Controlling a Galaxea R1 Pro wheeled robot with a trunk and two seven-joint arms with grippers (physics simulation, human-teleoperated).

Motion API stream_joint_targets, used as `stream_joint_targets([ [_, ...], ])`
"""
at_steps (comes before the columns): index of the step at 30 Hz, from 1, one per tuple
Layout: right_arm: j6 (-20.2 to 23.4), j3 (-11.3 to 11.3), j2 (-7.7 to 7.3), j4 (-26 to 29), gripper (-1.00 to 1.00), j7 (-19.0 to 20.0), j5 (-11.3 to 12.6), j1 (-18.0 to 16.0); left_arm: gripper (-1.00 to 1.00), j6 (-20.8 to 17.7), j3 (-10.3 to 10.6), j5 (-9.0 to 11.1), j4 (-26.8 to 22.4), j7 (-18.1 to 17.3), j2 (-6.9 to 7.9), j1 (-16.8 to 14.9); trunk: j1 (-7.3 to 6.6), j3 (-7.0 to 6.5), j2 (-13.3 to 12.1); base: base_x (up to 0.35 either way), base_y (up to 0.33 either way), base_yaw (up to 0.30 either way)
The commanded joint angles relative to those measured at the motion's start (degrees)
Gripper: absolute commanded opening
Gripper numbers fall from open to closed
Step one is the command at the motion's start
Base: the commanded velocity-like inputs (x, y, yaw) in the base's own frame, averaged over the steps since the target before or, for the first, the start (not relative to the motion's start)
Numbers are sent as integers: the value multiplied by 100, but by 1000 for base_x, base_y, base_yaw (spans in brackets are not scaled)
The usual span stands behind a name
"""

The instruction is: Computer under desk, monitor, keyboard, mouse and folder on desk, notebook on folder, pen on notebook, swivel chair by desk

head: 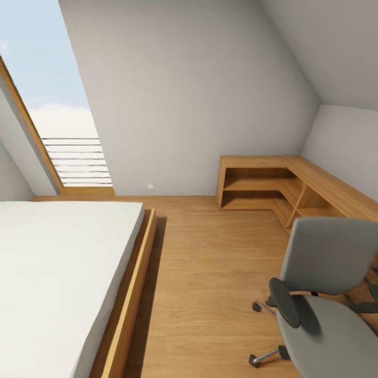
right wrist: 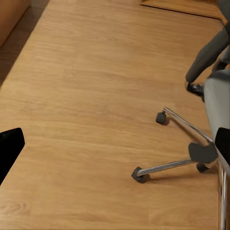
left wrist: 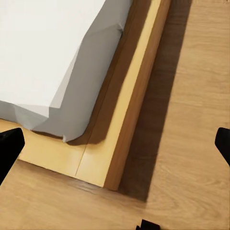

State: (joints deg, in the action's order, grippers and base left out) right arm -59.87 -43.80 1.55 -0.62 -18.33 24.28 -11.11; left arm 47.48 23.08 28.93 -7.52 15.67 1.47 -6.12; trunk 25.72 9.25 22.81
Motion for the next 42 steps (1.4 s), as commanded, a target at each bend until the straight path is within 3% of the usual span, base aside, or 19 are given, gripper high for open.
stream_joint_targets([
  [1,-13,-49,1,-7,100,-30,24,-5,100,9,51,17,-4,41,2,-3,6,11,11,296,0,15],
  [17,-13,-41,-22,-8,100,-23,24,-5,100,7,57,10,-4,36,-4,-3,6,11,11,180,0,2],
  [42,44,-40,-15,-8,100,5,24,-5,100,-7,65,7,-4,33,-23,-3,6,11,11,320,37,0],
])
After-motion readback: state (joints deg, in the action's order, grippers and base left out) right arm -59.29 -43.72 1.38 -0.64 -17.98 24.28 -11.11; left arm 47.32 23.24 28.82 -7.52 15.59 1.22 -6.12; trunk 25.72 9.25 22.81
